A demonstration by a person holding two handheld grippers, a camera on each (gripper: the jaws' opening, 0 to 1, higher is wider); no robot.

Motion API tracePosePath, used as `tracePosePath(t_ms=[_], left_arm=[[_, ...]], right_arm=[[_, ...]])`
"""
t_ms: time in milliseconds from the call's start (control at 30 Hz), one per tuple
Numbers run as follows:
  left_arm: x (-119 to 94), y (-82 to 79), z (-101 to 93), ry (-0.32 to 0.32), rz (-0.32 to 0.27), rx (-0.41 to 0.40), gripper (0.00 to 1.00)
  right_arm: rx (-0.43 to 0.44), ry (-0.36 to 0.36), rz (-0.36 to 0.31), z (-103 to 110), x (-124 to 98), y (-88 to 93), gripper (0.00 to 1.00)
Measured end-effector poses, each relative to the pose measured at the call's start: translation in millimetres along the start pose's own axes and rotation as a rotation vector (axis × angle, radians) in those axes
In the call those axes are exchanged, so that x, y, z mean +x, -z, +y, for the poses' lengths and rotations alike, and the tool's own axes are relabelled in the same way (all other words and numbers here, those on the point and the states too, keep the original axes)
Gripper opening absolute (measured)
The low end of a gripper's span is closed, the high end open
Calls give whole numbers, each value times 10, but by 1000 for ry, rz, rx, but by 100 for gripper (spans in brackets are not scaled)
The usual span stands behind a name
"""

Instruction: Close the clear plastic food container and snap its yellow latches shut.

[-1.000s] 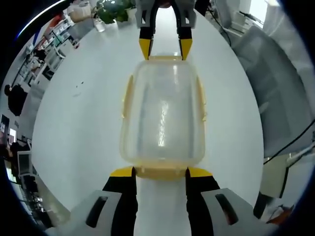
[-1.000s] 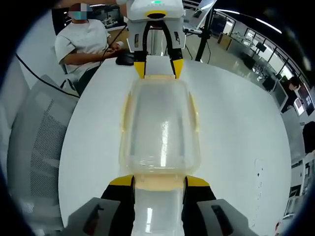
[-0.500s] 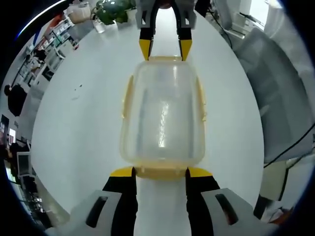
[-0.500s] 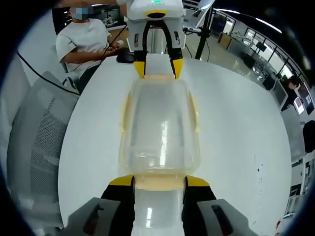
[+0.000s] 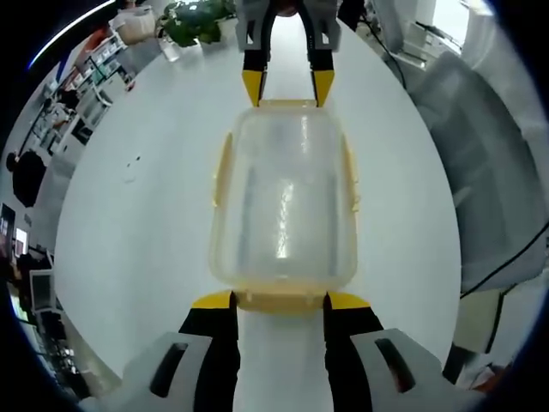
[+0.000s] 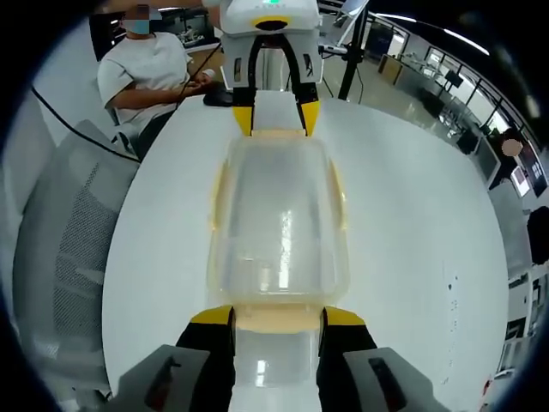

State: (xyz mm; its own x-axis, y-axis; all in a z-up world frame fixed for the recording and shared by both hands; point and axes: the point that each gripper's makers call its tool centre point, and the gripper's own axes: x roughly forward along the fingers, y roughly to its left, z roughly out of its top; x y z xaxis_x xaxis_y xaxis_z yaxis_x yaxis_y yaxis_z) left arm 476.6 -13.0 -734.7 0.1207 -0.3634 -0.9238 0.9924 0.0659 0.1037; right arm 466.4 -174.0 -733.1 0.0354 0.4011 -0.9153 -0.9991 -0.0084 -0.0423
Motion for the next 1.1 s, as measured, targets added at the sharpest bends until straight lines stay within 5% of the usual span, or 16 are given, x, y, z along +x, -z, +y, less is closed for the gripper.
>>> tracePosePath(t_ms=[1100], left_arm=[[178,-473,-32,0,-40,13,36]], right_arm=[[14,-5,13,21,-221,450,34]])
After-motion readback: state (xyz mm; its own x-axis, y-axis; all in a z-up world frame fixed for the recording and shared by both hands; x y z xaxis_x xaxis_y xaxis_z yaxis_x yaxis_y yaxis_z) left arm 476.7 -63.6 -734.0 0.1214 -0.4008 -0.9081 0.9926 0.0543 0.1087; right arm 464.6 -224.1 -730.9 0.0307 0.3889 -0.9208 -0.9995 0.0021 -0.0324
